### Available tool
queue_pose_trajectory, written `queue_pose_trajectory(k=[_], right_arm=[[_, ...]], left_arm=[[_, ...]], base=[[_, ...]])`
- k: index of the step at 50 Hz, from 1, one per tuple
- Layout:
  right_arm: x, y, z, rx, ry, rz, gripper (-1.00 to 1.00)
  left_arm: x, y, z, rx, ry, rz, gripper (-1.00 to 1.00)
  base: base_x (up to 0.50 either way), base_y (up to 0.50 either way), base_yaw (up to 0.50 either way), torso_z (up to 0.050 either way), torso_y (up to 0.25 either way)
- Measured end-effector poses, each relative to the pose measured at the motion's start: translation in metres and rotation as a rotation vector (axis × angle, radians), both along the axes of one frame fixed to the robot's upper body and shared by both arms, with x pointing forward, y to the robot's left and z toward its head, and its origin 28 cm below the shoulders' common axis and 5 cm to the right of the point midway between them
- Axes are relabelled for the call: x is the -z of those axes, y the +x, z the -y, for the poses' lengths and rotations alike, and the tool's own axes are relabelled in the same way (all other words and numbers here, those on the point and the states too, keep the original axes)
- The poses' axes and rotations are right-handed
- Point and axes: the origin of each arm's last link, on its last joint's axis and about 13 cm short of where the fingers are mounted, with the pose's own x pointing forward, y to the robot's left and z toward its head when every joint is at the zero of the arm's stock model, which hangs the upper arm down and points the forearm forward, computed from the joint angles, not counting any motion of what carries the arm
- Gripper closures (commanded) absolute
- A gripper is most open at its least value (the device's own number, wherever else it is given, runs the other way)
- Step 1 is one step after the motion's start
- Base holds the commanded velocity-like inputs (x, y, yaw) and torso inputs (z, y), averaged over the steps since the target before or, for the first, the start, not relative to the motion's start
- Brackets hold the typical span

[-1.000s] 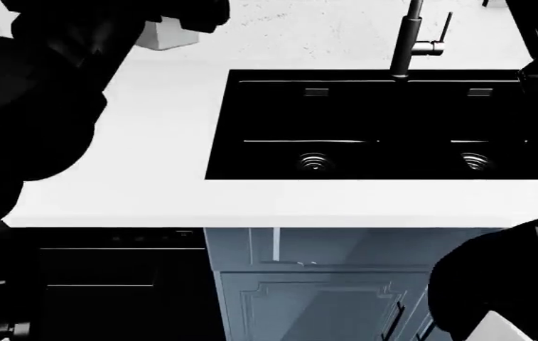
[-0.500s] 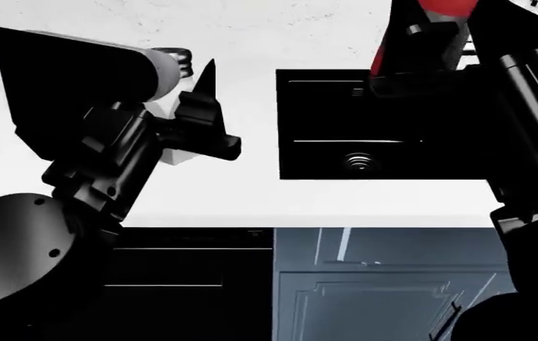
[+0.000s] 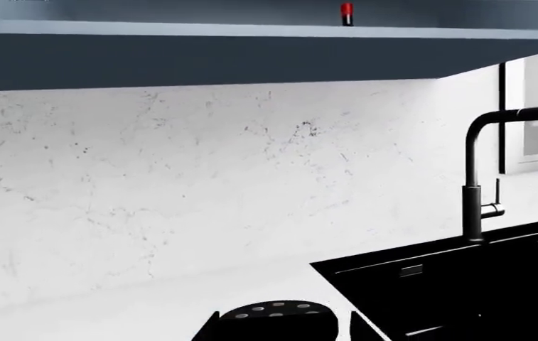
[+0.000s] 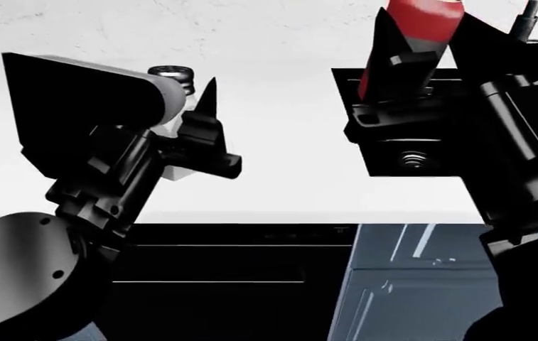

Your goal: Pick and place the shaker into the drawer. Then close the cabinet.

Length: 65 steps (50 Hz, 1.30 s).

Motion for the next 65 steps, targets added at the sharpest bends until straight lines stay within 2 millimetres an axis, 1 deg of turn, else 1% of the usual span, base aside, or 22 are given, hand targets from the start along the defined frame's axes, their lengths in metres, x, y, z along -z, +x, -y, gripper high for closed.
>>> queue_pose_trajectory(k=[22, 51, 65], right_arm=[[0.0048, -0.0020, -0.0010, -0.015, 0.006, -0.019, 1.00], [0.0053, -0.0032, -0.0023, -0.028, 0.009, -0.020, 1.00], [0.0068, -0.0050, -0.0025, -0.060, 0.047, -0.020, 1.00]], left_arm=[[0.0037, -0.0011, -0.0001, 0.000, 0.003, -0.010, 1.00], [0.0054, -0.0016, 0.0004, 0.005, 0.013, -0.016, 1.00], [0.0082, -0.0028, 0.0005, 0.006, 0.015, -0.022, 1.00]], base=[[-0.12, 0.50, 0.00, 0.000, 0.000], [-0.13, 0.50, 0.00, 0.000, 0.000], [0.00, 0.00, 0.00, 0.000, 0.000]])
